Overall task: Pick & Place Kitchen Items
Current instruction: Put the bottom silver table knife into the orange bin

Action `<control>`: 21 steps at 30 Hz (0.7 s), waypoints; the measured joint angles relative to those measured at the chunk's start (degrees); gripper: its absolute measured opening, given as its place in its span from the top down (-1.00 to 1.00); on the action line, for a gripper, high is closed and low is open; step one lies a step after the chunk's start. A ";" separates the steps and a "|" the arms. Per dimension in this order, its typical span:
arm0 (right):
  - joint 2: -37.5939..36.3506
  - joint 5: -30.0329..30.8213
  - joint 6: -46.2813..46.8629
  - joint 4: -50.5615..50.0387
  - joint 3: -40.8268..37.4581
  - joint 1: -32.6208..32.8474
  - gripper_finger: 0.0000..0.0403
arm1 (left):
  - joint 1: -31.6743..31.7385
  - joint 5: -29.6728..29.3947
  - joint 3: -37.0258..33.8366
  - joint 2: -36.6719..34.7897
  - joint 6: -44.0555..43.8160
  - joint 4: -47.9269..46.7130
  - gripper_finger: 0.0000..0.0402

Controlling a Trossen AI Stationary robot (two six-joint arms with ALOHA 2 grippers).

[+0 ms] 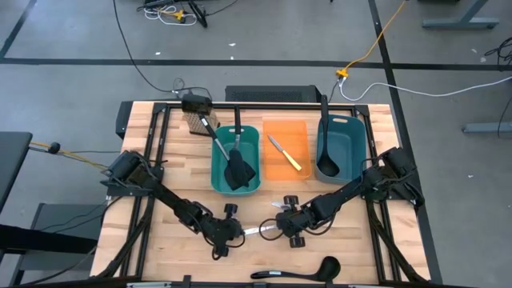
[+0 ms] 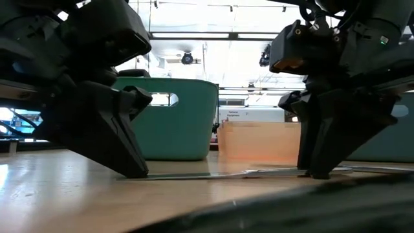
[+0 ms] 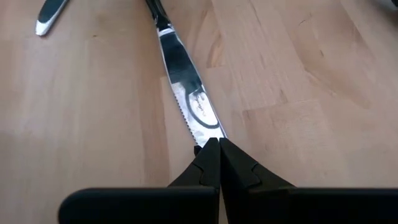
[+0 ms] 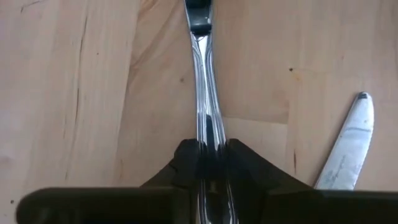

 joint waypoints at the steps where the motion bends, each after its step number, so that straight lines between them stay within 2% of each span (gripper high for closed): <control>1: 0.00 -0.11 0.21 -0.09 0.00 -0.02 0.67 | 0.00 -0.02 0.00 0.00 0.00 0.00 1.00; 11: -1.56 -0.81 1.38 -0.76 -0.12 0.07 0.67 | -0.01 -1.72 0.00 0.09 2.03 0.03 0.94; 21: -2.05 -0.60 0.25 -13.10 6.35 0.13 0.67 | -0.01 -2.33 -0.10 -0.66 6.77 2.30 0.86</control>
